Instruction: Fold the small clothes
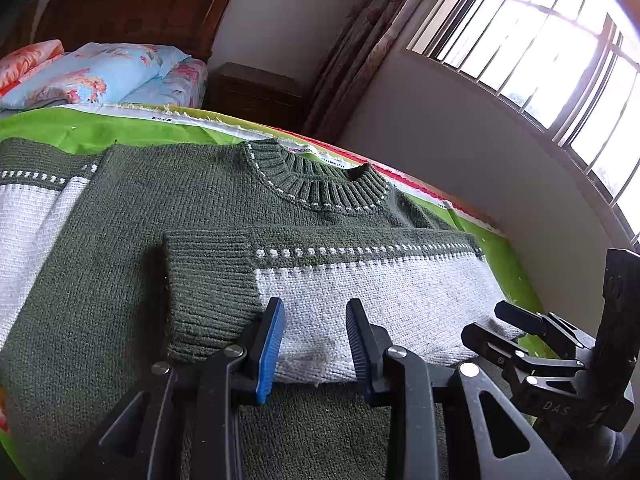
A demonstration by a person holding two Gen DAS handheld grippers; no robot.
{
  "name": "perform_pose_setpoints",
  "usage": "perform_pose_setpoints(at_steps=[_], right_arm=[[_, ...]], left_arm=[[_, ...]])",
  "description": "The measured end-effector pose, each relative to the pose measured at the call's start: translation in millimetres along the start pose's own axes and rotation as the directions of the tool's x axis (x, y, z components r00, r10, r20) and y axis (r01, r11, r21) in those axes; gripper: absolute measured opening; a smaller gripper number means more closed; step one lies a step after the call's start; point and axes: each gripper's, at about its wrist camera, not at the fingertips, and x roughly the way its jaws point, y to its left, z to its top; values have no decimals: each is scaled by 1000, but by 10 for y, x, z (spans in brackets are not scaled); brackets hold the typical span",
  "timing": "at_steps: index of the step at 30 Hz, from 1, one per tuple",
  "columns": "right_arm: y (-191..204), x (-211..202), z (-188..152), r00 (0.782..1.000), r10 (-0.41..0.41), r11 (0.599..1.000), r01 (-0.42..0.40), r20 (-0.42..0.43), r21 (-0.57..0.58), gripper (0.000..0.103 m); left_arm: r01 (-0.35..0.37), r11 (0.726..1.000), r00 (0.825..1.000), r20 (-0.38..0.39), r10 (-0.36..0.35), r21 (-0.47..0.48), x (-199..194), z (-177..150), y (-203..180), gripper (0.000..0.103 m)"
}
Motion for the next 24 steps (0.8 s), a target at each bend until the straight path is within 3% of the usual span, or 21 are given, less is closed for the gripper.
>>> perform_pose_setpoints(at_steps=[7,11,14,17,20,22,24], right_arm=[[-116,99,-143,1000,-2,1000,2,29,29,103],[-131,86,-151,999,10,999,-11,34,37,103],[-139,90,-146,999,22,999,-23,34,44,103],[-132,86,-148,999,16,999,-17,35,39,103],[-130,84,-148,999,15,999,-16,35,38,103],[-130,82,-149,999,14,999,-15,35,37,103],[-127,84,-147,999,12,999,-13,34,35,103]], left_arm=[[15,1000,1000,1,-15,-19,-22,6,31,32],[9,997,999,34,-6,-76,-200,-21,112,32],[97,977,989,132,-73,-191,-607,-115,349,32],[139,945,967,244,-66,-297,-1081,-198,746,41],[143,895,942,335,8,-422,-1537,-207,1297,50],[149,840,922,380,73,-521,-1811,-209,1742,57],[157,767,909,395,134,-622,-2011,-236,2191,66]])
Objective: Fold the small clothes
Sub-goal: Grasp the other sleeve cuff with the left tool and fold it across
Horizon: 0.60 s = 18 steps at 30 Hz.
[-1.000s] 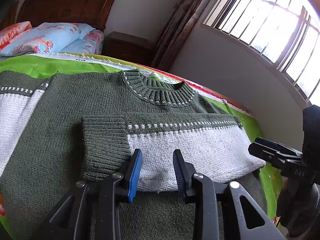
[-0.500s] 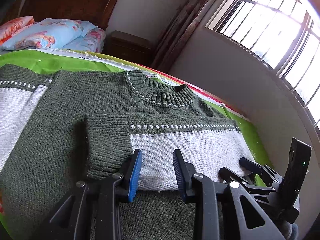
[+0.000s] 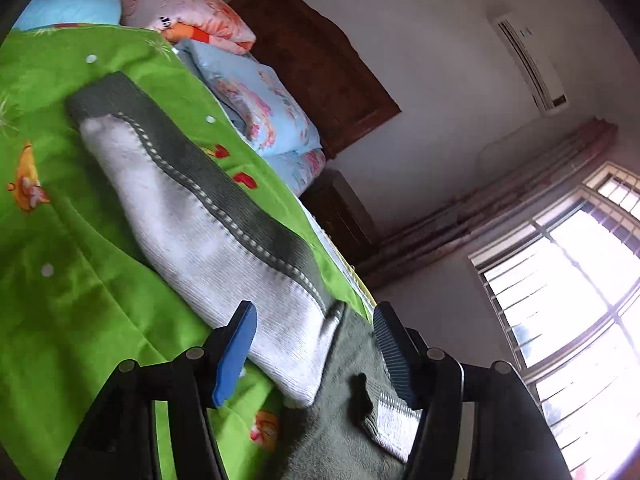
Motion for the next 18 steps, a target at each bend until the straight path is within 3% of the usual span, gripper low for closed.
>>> perform_pose_setpoints(at_steps=[2,6,13,15,17,18], right_arm=[[1,-1,0,1000,-1,1000,1,0,-2,103],[5,1,4,1000,-5,1000,5,-1,-4,103],[6,1,4,1000,-6,1000,6,-1,-5,103],[5,1,3,1000,-5,1000,5,-1,-5,103],[3,3,6,1000,-3,1000,3,-1,-4,103],[5,3,7,1000,-3,1000,3,-1,-4,103]], left_arm=[[-51,992,998,21,54,-118,-89,271,338,72],[-120,957,992,14,128,-263,-134,616,857,72],[-143,926,990,-44,136,-350,314,922,1170,71],[-139,924,990,-24,140,-355,357,953,1217,59],[-142,932,989,-7,148,-335,363,962,1195,5],[-123,944,990,22,137,-306,314,955,1149,7]])
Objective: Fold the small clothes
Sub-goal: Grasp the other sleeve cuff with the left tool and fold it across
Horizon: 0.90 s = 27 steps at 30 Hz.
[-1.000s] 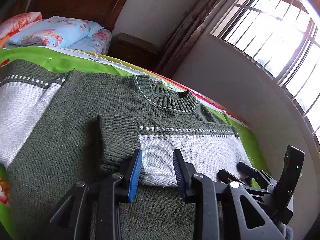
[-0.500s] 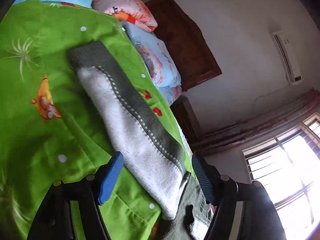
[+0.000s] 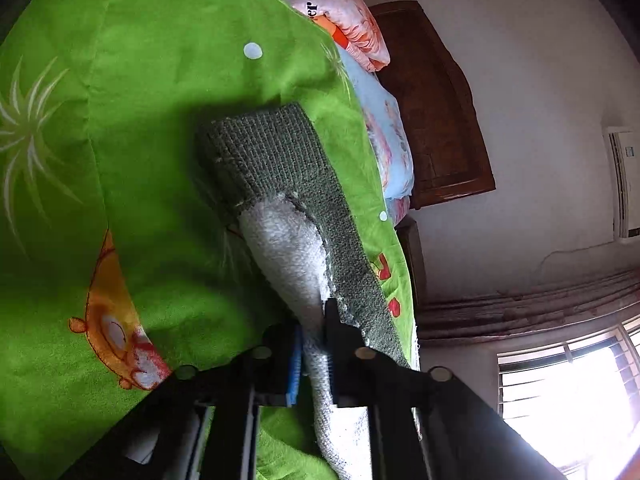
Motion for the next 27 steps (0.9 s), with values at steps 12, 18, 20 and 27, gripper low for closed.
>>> perform_pose_setpoints(at_steps=[12,18,20,27], right_arm=[[-15,0,3,1000,7,1000,-7,5,7,103],[-37,-7,0,1000,22,1000,-22,10,18,103],[-48,-15,-6,999,30,999,-30,13,25,103],[-56,-19,-5,999,37,999,-37,15,29,103]], left_arm=[[148,599,984,-56,-170,787,-437,-1840,-2006,8],[395,451,909,-413,-65,800,170,-3140,-2239,20],[444,432,874,-485,-16,785,293,-3450,-2200,22],[376,505,913,-405,-56,777,45,-3339,-1970,29]])
